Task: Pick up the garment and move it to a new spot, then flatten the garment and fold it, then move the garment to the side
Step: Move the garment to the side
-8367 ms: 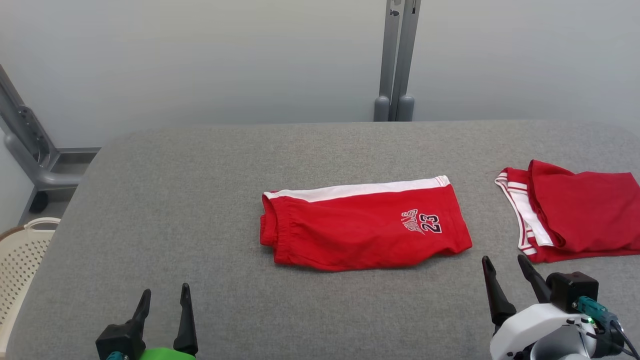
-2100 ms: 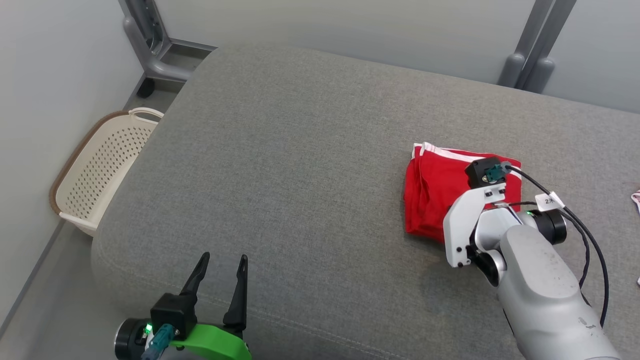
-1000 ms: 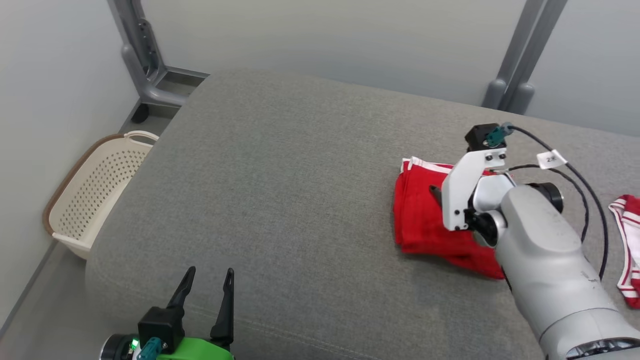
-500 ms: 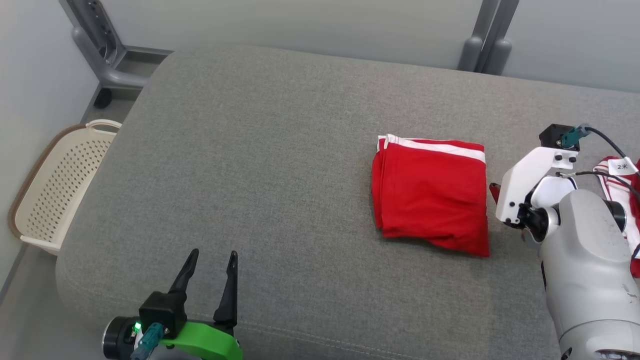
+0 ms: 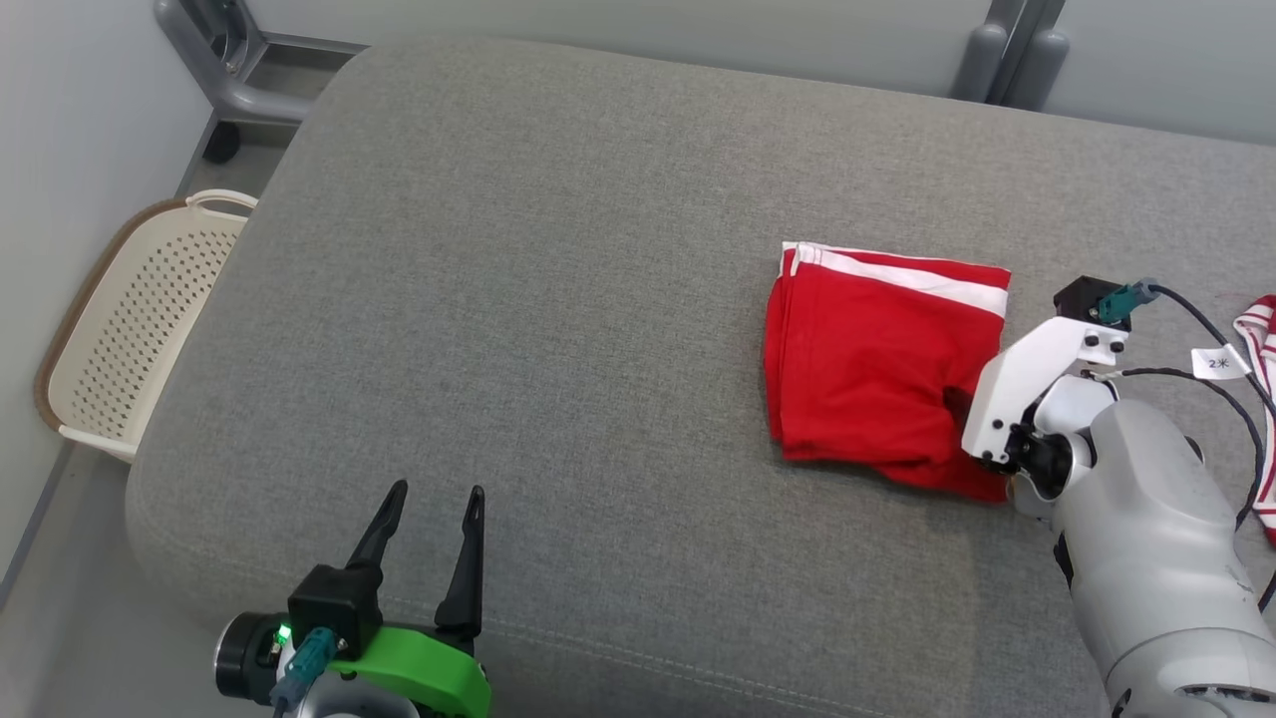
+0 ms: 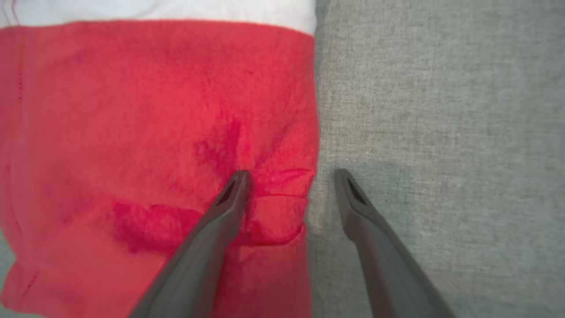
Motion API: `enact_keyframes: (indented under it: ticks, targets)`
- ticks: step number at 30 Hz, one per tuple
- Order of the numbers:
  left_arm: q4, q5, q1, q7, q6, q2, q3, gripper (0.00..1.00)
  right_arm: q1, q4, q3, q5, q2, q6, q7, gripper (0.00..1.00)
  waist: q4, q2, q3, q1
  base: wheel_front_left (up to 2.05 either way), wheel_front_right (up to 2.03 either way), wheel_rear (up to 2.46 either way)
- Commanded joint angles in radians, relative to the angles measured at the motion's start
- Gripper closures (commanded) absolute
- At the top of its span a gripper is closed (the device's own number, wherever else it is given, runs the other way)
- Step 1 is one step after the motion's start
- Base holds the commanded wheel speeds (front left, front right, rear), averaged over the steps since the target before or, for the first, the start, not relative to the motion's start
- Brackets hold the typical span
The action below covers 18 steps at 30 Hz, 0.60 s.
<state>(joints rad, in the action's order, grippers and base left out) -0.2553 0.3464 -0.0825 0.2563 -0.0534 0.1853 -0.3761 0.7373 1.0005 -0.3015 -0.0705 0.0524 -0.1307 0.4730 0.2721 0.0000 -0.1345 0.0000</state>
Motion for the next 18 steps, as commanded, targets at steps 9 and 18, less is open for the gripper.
enact_keyframes:
  ticks: [9,18]
  targets:
    - [-0.01,-0.003,-0.015,0.006,-0.004,0.005,0.002,0.0,0.035,0.142,-0.058,0.054,-0.004,0.001,-0.058,1.0,-0.001,0.0,0.0,0.0,0.0,0.0,0.0]
    - [-0.009,0.006,-0.004,0.009,-0.008,0.002,0.004,0.0,0.085,0.174,-0.072,0.167,0.003,0.001,-0.099,1.0,-0.063,0.0,0.036,0.0,0.0,0.0,0.0]
